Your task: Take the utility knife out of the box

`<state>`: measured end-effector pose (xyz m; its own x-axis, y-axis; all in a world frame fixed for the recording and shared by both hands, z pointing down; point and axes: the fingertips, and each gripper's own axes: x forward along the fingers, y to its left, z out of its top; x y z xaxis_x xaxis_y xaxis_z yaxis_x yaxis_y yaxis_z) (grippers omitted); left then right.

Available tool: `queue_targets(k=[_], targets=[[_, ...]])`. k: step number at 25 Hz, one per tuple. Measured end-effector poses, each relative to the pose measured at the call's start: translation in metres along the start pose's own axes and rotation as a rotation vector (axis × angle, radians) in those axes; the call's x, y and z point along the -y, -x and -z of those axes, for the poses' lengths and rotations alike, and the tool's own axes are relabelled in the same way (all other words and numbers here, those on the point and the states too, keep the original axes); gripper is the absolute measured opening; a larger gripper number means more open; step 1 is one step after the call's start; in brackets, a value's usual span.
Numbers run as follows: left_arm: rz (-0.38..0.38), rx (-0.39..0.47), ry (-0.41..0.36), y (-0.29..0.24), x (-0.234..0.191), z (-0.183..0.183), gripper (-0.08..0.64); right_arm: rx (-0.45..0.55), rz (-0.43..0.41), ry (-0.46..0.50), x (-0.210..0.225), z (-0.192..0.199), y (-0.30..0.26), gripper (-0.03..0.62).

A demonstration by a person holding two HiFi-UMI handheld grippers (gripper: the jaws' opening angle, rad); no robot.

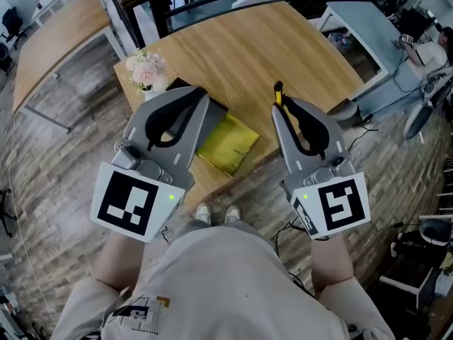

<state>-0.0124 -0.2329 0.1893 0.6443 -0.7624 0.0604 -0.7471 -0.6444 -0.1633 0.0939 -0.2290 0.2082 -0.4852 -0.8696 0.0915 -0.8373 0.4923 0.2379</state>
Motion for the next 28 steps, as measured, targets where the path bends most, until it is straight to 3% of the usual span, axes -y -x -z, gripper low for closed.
queue_targets(k=[8, 15, 20, 28], targets=[[-0.014, 0.002, -0.044, 0.013, 0.012, -0.003, 0.002, 0.055, 0.019, -0.047, -0.002, -0.018, 0.027, 0.06], [-0.008, -0.052, -0.01, 0.02, 0.021, 0.018, 0.002, 0.009, 0.014, -0.079, -0.008, 0.007, 0.037, 0.06], [-0.007, -0.069, 0.012, 0.025, 0.021, 0.022, 0.002, 0.006, 0.037, -0.011, -0.012, 0.006, 0.041, 0.06], [-0.011, -0.072, 0.038, 0.026, 0.021, 0.029, 0.002, 0.021, 0.057, -0.01, -0.006, 0.005, 0.044, 0.06]])
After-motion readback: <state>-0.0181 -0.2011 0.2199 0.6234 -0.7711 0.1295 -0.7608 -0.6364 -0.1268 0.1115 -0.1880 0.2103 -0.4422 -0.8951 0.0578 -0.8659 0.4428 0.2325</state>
